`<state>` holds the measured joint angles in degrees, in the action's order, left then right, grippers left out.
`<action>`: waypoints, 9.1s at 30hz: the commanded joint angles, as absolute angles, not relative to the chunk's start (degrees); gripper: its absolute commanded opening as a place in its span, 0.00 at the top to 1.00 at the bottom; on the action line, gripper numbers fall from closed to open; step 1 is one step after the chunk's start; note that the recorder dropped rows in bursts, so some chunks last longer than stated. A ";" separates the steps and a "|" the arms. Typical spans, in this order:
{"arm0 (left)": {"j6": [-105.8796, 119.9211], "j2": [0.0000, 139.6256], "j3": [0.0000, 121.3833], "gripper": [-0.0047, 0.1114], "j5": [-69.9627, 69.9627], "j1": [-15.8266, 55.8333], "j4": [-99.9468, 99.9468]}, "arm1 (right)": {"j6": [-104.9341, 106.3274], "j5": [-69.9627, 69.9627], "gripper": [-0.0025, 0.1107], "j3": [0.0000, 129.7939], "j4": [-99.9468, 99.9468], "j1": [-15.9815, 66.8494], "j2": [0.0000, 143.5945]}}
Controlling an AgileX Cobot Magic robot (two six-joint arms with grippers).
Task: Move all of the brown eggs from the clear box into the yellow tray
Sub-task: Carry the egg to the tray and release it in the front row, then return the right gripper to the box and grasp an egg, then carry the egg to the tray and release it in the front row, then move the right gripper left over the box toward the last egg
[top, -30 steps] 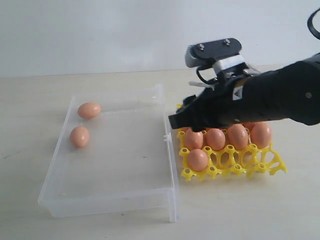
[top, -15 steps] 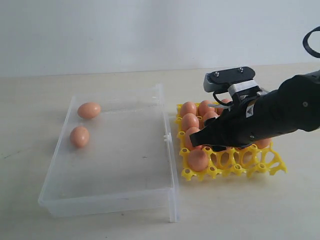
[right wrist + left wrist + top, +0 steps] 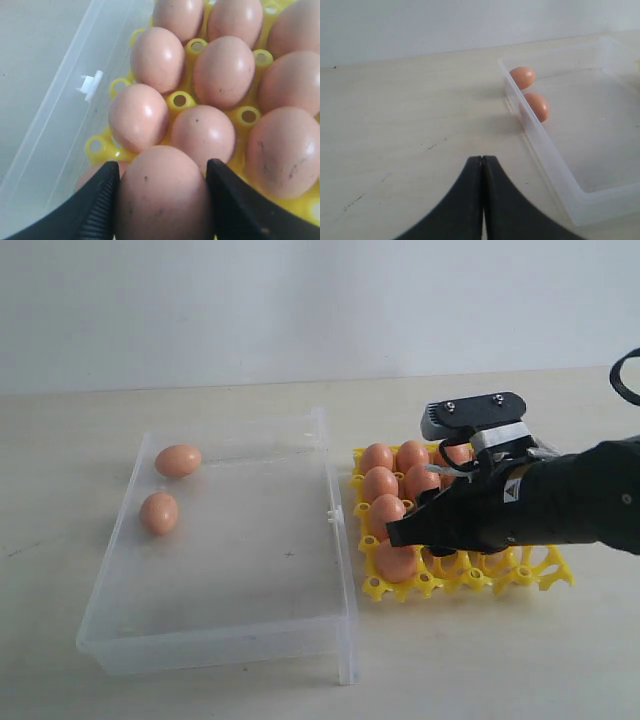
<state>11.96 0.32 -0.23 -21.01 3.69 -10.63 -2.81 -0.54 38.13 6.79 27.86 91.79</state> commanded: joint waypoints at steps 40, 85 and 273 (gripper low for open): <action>11.98 0.00 0.00 0.96 -20.46 3.93 -10.79 | -2.98 6.00 0.51 34.43 10.57 27.59 90.73; 11.98 0.00 0.00 0.96 -20.46 3.93 -10.79 | 5.35 -45.30 0.50 115.94 42.71 38.02 138.09; 11.98 0.00 0.00 0.96 -20.46 3.93 -10.79 | 7.28 -31.74 0.50 111.62 58.02 33.37 138.51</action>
